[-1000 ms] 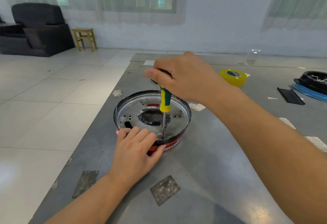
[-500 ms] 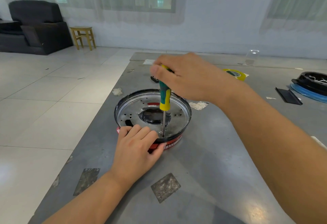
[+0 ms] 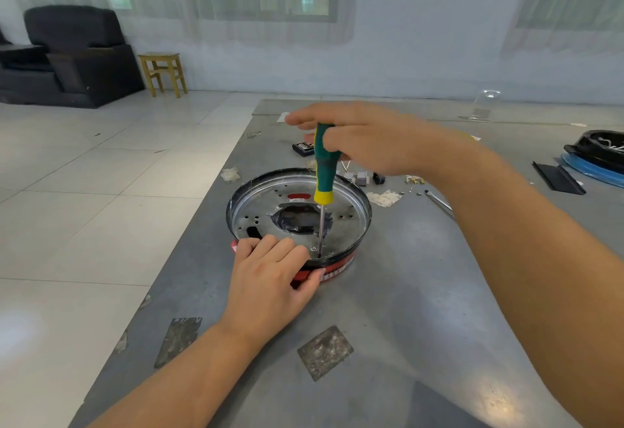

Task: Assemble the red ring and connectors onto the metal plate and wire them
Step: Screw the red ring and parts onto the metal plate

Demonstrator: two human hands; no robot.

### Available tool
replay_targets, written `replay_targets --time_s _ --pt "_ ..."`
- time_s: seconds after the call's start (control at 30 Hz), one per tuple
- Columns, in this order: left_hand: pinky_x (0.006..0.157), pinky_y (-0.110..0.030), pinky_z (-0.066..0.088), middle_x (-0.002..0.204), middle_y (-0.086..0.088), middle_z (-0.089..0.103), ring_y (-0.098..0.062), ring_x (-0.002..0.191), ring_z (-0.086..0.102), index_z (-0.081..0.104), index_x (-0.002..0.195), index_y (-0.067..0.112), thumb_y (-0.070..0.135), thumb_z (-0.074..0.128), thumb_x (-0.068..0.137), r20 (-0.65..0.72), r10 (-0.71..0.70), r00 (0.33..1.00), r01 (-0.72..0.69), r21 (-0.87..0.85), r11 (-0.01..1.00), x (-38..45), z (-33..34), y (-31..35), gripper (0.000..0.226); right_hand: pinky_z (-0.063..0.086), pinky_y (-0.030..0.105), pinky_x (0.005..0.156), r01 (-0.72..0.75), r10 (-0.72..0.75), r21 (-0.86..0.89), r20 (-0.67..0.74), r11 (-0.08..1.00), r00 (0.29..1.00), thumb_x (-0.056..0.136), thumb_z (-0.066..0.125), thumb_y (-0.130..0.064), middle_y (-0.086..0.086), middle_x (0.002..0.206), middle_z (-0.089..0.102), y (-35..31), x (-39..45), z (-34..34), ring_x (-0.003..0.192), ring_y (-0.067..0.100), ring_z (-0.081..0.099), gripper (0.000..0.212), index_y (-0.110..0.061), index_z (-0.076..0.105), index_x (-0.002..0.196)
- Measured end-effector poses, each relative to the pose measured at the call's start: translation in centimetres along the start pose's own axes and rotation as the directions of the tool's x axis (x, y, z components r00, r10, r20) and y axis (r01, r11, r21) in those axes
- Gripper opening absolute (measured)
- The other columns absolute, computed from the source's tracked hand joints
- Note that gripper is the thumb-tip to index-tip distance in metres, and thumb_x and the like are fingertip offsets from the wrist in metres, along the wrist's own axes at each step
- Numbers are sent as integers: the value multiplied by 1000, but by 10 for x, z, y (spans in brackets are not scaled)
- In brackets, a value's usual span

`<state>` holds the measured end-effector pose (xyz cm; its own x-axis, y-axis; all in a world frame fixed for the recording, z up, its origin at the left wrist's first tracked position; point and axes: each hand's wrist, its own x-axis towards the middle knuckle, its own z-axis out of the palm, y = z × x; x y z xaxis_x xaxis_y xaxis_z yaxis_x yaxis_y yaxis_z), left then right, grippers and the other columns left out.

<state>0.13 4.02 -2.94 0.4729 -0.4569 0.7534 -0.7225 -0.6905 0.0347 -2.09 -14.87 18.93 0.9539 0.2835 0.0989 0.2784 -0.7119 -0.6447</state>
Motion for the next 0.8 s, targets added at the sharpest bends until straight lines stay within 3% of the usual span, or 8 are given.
replay_targets --time_s 0.1,0.2,0.3,0.37,0.47,0.57,0.67,0.8 --pt "73 -42 44 73 7 56 -21 72 56 65 77 20 45 70 90 -14 3 1000 -3 8 1000 0 1 -1 29 62 22 77 50 -52 24 58 998 997 101 61 -23 -3 106 75 1 -4 -12 96 5 75 33 -46 68 123" --pt "73 -42 45 73 8 56 -21 71 57 66 77 20 46 70 89 -28 9 1000 -9 9 1000 0 2 -1 29 49 12 46 28 -75 -328 -133 944 988 96 60 -57 -6 73 73 -1 -1 -5 57 6 72 27 -33 71 92" --pt "73 -41 45 72 8 57 -21 71 58 67 77 20 46 68 90 -28 9 1000 -8 8 1000 0 1 0 29 54 26 71 -38 -74 -512 -196 858 978 102 42 -62 -5 99 74 1 3 3 83 10 71 42 -30 66 117" --pt "73 -41 45 72 8 57 -21 71 58 67 78 20 46 68 90 -20 2 1000 -2 9 1000 0 0 0 29 52 34 101 -55 39 -188 -89 981 995 108 42 -42 -4 132 67 1 1 -2 116 14 65 36 -31 55 139" --pt "74 -41 45 72 7 57 -22 71 58 67 78 19 46 68 90 -15 4 1000 -4 5 1000 0 -1 0 30 62 28 85 -10 1 133 72 991 997 106 53 -28 -10 119 74 4 -7 -13 107 8 71 28 -39 64 130" --pt "74 -40 44 73 8 57 -20 72 58 67 77 20 47 66 91 -5 10 1000 -10 0 1000 1 -2 0 30 54 16 53 77 -106 -215 -128 974 986 100 59 -51 -8 79 74 6 -8 -7 66 8 74 22 -33 71 97" --pt "74 -40 43 73 8 57 -20 72 58 66 77 20 47 66 91 -4 9 1000 -9 0 1000 0 -1 -1 31 45 17 57 41 -201 -563 -225 826 953 105 39 -56 -10 73 68 6 -6 4 64 4 64 39 -29 67 107" --pt "74 -41 43 73 9 57 -20 72 57 66 77 21 48 65 92 -9 7 1000 -7 7 1000 0 2 -1 31 49 11 92 -39 39 -6 34 999 999 110 42 -33 -19 139 60 -1 -7 -5 117 1 61 43 -43 44 151"
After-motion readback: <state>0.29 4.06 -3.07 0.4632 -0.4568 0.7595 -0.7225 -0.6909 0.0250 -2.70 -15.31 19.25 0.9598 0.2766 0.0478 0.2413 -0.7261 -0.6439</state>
